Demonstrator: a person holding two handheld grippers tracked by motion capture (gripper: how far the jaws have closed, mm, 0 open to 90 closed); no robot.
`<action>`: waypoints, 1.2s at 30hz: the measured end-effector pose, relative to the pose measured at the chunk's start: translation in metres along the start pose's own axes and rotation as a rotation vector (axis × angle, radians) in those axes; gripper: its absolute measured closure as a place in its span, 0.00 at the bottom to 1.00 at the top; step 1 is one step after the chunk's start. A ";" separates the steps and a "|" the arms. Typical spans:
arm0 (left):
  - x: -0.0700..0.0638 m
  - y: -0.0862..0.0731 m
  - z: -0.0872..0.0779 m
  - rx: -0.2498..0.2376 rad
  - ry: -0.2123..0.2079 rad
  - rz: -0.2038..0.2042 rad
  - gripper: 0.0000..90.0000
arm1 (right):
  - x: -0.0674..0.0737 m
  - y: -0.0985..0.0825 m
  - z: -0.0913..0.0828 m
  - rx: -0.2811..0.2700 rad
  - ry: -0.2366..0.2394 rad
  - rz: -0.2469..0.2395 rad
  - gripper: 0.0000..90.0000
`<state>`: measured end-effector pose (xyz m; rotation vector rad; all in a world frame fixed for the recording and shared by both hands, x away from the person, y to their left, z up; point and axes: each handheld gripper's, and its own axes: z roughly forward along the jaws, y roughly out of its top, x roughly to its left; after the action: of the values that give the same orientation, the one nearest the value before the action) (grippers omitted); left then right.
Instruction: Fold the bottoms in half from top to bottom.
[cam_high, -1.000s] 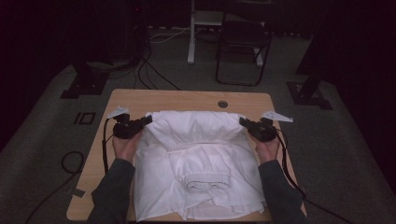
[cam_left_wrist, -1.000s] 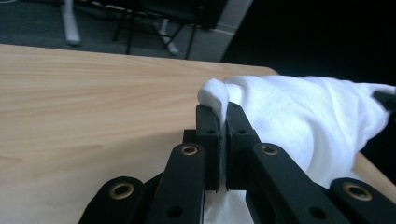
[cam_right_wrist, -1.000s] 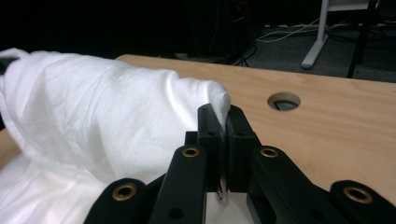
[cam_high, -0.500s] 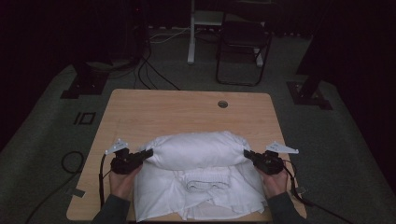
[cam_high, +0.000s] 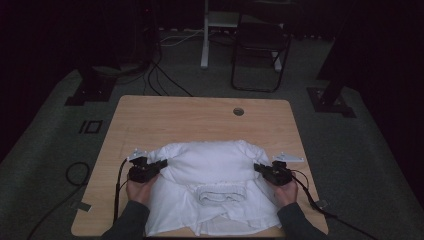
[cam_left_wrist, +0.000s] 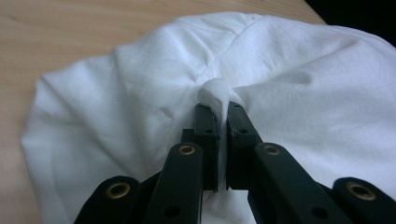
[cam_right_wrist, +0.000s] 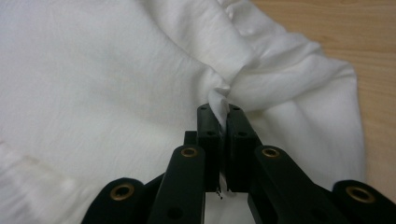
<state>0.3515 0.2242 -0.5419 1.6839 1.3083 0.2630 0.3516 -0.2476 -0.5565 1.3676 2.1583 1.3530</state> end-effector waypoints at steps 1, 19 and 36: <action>0.001 0.004 0.003 0.001 0.009 0.003 0.95 | -0.001 0.003 0.003 0.002 -0.003 -0.001 0.96; 0.031 0.065 0.060 0.027 0.117 -0.039 0.95 | -0.027 0.054 0.066 0.023 -0.088 0.043 0.96; 0.016 0.074 0.017 -0.082 0.022 -0.008 0.97 | -0.026 0.066 0.030 -0.064 -0.048 0.017 0.97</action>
<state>0.4162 0.2309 -0.4994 1.6107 1.3026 0.3270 0.4224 -0.2427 -0.5260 1.3825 2.0588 1.3688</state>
